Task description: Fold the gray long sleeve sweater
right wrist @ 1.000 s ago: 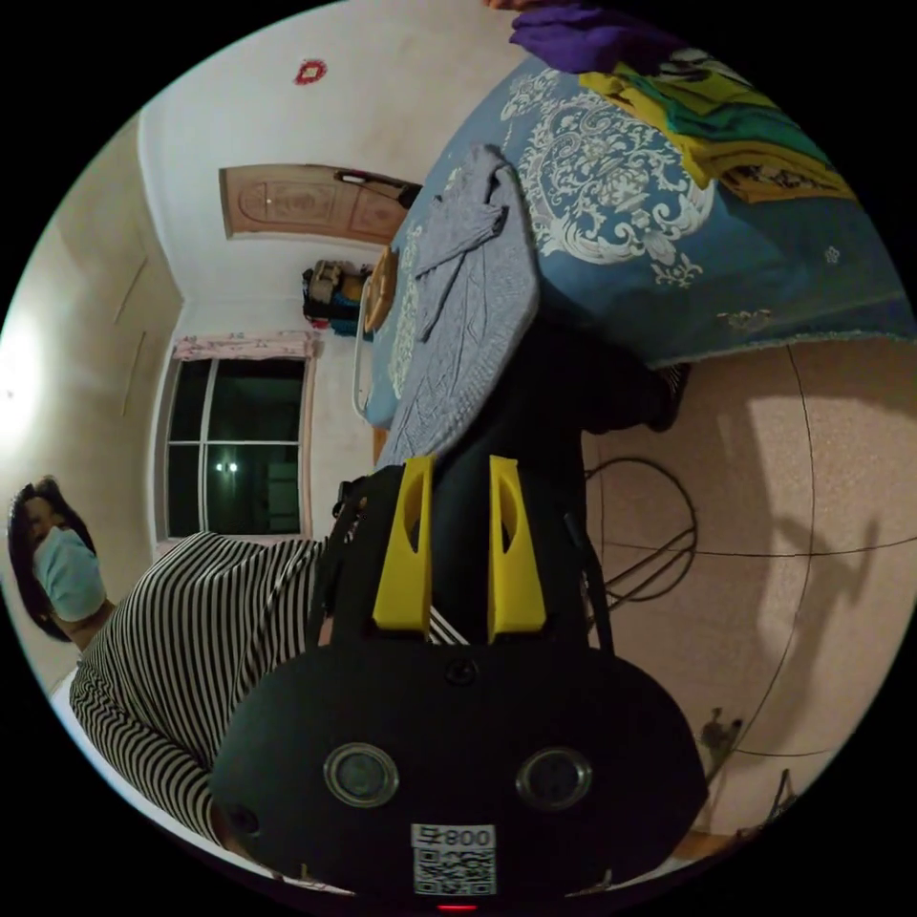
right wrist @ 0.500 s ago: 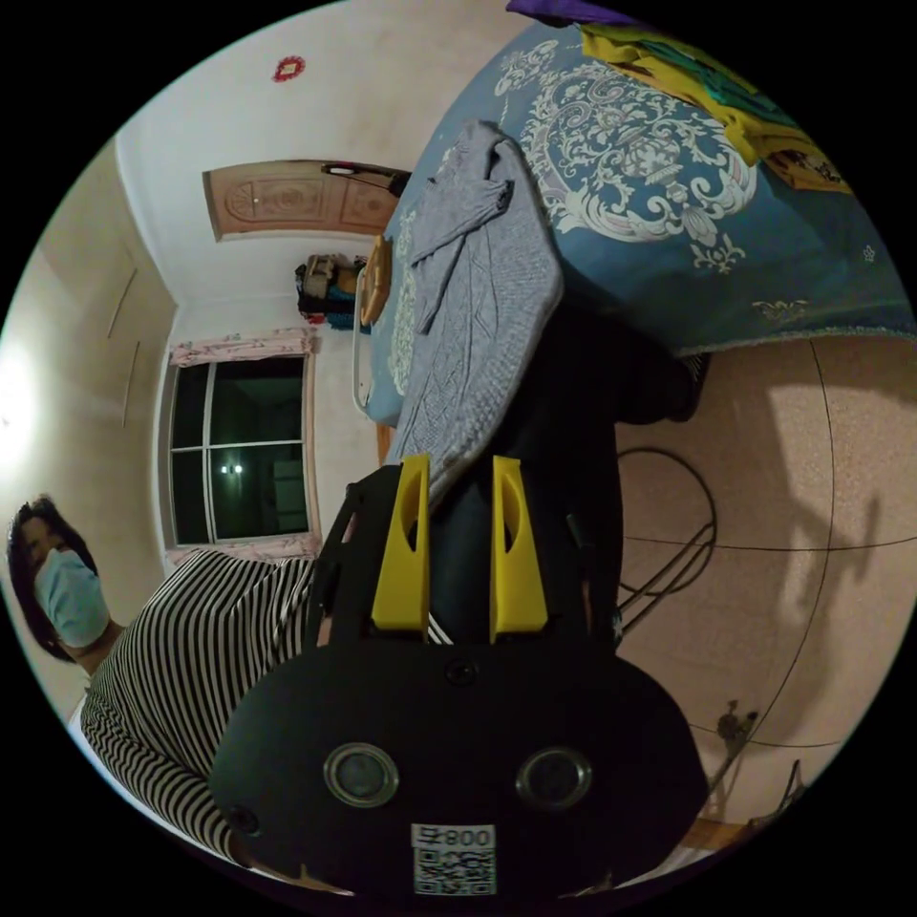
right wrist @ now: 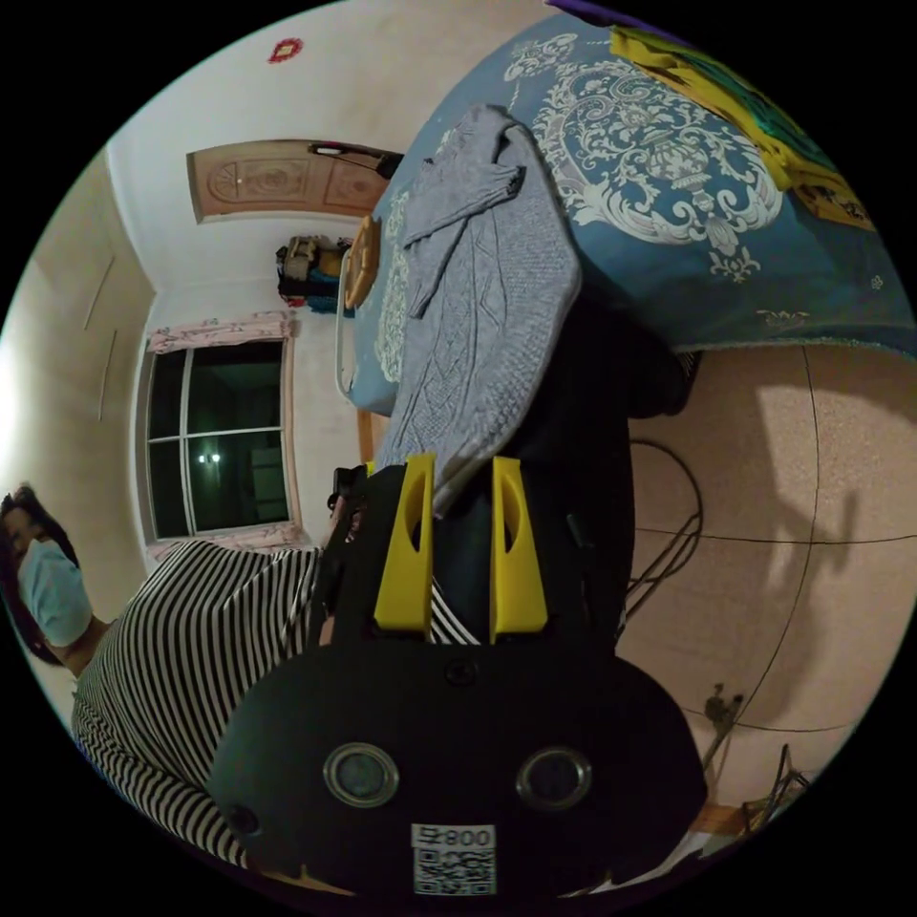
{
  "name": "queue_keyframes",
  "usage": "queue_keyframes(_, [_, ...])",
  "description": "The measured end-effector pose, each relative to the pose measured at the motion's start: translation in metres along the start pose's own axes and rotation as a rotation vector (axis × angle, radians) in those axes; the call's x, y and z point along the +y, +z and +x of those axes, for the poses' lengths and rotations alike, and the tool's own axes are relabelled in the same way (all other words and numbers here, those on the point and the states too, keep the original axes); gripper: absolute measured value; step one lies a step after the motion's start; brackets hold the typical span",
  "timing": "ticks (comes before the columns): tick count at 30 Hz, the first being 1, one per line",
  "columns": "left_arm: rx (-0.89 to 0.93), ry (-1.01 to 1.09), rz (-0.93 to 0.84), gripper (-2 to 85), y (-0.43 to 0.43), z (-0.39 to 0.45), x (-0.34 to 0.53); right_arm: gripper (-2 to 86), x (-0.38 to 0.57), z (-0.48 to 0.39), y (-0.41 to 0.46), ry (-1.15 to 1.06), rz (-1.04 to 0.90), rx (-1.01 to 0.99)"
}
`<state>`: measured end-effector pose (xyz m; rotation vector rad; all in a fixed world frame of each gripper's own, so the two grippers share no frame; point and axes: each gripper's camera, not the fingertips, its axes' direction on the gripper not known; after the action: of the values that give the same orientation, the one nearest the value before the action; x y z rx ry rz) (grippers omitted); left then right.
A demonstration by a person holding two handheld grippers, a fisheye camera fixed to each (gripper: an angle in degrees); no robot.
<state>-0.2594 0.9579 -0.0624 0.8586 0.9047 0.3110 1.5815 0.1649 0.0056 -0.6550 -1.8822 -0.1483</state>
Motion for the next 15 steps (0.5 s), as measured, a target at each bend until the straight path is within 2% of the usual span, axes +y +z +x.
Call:
queue_keyframes(8, [0.001,-0.011,-0.008,3.2,-0.005,-0.033,-0.014,3.2,-0.030,0.007,0.007,0.018,-0.030,0.074])
queue_keyframes(15, [0.073,0.045,0.029,3.2,-0.018,-0.045,-0.049,1.8,-0.065,0.009,-0.009,-0.008,-0.015,0.013])
